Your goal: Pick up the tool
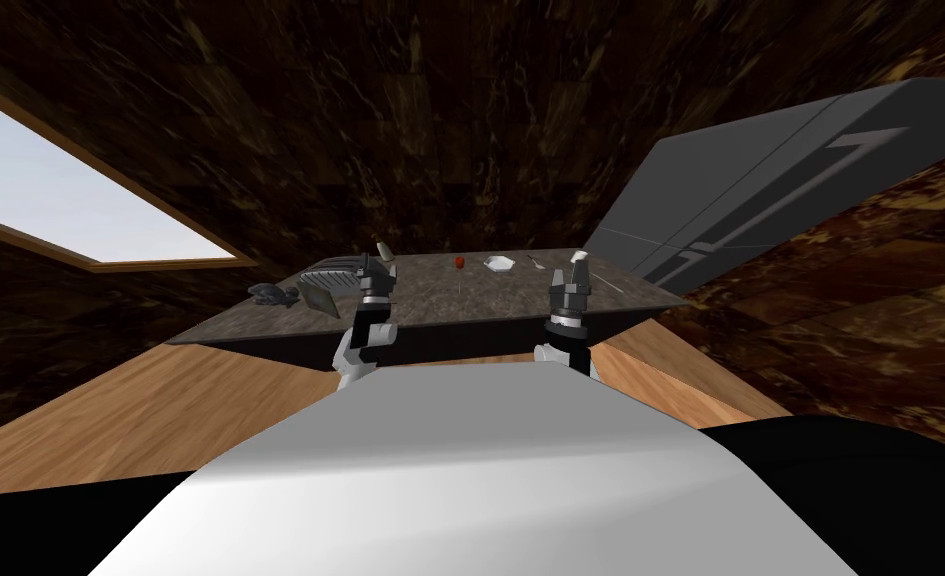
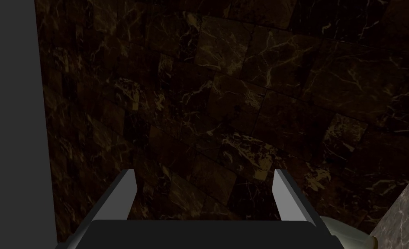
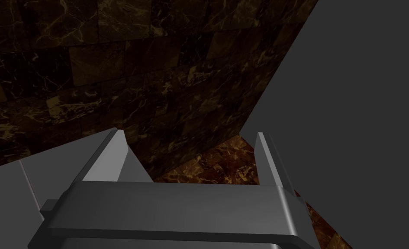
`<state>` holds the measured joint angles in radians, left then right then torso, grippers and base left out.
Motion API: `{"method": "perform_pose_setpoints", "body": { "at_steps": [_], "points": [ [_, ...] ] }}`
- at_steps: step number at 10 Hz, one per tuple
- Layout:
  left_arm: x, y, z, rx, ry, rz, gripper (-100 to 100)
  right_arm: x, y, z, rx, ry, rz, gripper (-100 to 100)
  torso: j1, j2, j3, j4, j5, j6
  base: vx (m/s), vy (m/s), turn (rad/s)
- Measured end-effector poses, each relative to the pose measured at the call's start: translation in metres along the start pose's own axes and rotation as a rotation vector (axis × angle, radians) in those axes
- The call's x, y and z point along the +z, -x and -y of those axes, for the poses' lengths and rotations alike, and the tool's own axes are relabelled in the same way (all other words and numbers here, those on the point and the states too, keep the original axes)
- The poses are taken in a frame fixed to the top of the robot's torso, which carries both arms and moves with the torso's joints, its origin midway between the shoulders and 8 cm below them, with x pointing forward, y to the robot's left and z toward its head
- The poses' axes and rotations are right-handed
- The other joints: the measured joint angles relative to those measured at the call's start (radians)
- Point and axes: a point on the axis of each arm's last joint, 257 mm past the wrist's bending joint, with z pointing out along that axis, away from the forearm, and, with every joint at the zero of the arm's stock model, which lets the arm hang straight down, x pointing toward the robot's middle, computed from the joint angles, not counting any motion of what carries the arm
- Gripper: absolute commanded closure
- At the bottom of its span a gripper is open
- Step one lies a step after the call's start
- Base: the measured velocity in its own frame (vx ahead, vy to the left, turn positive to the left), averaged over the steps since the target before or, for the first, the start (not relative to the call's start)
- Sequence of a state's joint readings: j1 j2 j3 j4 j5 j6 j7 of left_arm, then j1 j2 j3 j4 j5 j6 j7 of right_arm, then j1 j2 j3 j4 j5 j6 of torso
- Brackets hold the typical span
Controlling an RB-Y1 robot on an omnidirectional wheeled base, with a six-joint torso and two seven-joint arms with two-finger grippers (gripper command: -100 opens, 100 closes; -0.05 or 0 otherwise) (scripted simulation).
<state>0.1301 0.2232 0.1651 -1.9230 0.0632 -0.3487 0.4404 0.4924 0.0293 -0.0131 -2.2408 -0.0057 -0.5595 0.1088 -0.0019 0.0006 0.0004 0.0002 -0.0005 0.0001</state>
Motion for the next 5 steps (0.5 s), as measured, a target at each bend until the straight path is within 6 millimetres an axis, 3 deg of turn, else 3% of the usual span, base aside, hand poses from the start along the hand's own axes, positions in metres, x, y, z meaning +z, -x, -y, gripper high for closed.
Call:
{"method": "perform_pose_setpoints", "body": {
  "at_steps": [5],
  "points": [
    [0.035, 0.031, -0.026, -0.064, 0.055, 0.053, -100, 0.000, 0.000, 0.000, 0.000, 0.000, 0.000, 0, 0.000, -0.001, 0.000, 0.000, 0.000, 0.000, -0.010, -0.033, -0.005]
  ]
}}
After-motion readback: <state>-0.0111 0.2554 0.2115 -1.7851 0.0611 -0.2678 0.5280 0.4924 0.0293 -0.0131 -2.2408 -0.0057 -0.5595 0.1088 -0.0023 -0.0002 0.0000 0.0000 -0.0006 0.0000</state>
